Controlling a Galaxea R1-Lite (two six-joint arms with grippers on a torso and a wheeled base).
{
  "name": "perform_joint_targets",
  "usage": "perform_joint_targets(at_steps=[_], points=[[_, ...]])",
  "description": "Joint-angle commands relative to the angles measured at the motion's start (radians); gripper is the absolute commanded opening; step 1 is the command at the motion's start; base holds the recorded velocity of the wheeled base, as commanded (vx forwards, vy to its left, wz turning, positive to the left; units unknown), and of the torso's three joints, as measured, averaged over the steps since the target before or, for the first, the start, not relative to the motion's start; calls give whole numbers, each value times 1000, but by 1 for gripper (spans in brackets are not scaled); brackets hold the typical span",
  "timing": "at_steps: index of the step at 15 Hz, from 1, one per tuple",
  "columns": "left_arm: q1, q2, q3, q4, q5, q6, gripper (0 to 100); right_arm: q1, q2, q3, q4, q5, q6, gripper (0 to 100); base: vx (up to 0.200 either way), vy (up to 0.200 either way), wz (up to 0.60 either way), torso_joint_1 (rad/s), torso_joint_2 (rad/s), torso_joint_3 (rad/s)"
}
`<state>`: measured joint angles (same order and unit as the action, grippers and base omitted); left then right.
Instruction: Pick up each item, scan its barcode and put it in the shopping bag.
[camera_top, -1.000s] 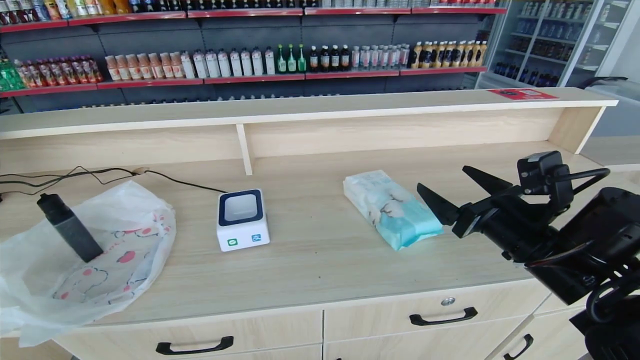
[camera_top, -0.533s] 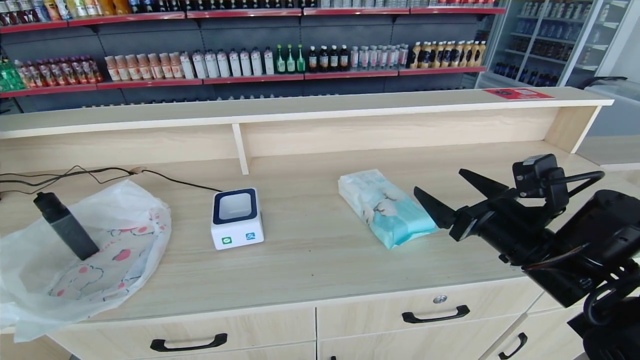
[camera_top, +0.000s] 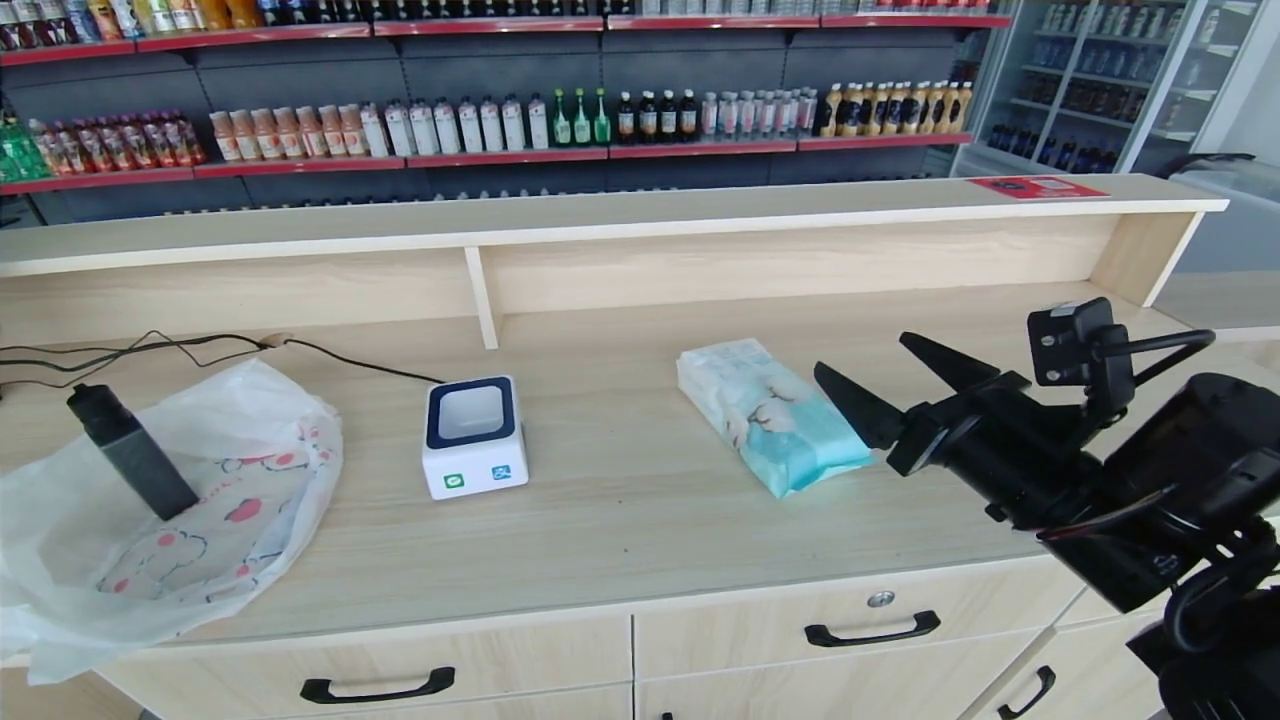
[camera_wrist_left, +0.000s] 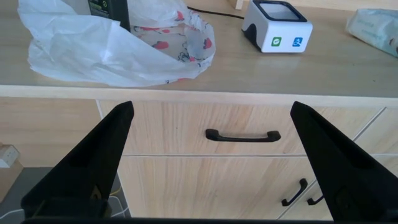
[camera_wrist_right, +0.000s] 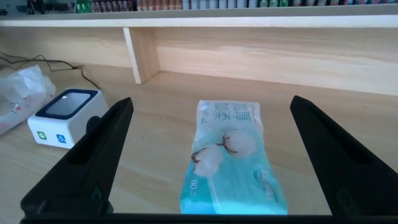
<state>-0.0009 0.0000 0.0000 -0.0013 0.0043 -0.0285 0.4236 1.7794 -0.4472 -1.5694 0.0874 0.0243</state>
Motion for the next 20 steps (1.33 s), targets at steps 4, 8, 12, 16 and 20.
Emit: perform_joint_targets(at_steps=[4, 8, 12, 16, 20], points=[[-1, 0, 0, 0, 0, -1, 100, 37, 25, -84, -1, 5, 108, 100, 0, 0, 0, 0, 0, 0], [-1, 0, 0, 0, 2, -1, 100, 27, 106, -91, -1, -5, 80, 100, 0, 0, 0, 0, 0, 0], [-1, 0, 0, 0, 0, -2, 100, 26, 38, -139, 316, 5, 79, 100, 0, 0, 0, 0, 0, 0], [-1, 0, 0, 0, 0, -4, 100, 18, 25, -209, 535, 5, 69, 100, 0, 0, 0, 0, 0, 0], [-1, 0, 0, -2, 0, -5, 100, -14, 6, -369, 844, 5, 17, 100, 0, 0, 0, 0, 0, 0]])
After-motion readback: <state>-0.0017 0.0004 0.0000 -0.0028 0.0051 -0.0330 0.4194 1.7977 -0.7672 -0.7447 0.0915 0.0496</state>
